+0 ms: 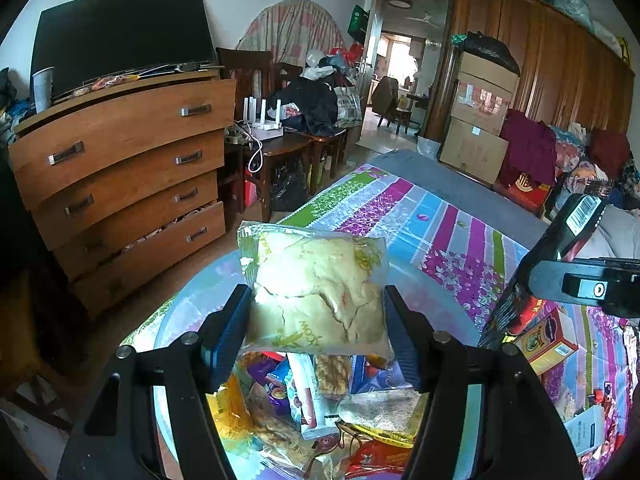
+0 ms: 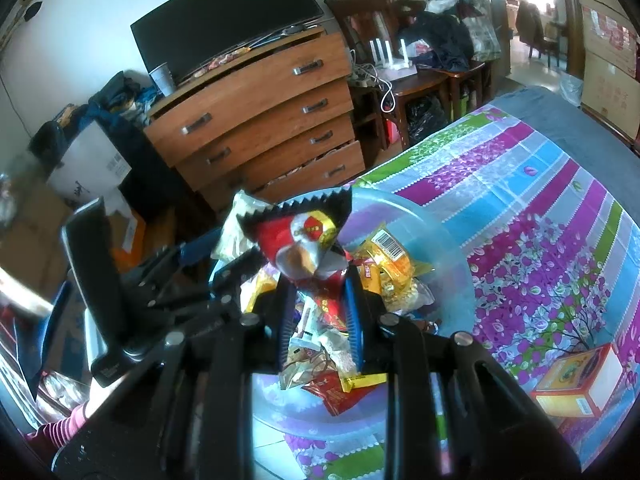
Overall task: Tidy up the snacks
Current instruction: 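Open both grippers to drop the packets into the bowl, then withdraw both grippers from the bowl toward the snacks on the bedspread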
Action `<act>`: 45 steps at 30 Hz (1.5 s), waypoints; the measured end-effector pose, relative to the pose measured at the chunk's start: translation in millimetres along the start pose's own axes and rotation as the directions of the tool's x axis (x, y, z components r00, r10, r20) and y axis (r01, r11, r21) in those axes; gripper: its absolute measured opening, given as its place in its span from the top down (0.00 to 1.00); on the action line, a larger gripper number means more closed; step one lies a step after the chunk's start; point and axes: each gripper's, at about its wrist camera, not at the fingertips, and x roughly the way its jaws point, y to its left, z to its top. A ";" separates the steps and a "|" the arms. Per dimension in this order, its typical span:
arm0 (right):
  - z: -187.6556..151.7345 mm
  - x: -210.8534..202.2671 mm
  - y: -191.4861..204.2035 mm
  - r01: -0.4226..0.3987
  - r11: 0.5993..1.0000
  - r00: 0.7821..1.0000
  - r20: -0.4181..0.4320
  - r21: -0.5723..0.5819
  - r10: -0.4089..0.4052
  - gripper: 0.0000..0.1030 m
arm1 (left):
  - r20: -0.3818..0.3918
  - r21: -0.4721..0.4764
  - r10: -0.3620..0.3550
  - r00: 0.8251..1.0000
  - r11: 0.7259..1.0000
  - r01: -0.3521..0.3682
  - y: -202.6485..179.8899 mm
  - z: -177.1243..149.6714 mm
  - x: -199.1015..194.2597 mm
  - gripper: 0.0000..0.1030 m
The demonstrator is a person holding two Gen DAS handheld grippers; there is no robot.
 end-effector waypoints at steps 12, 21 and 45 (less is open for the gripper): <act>-1.9 2.3 -1.7 -0.001 1.000 1.000 -0.001 0.002 0.001 0.77 | -0.008 -0.003 -0.002 1.000 1.000 0.002 -1.3 -2.1 5.7 0.35; -6.3 12.0 -2.3 -0.001 1.000 1.000 -0.018 0.007 0.001 0.76 | -0.030 -0.001 0.000 1.000 1.000 0.000 -0.2 -8.0 13.0 0.35; -7.7 9.1 3.5 -0.007 0.999 1.000 0.020 0.037 0.007 0.37 | -0.021 -0.018 0.040 0.999 0.999 -0.040 5.4 -10.1 11.6 0.23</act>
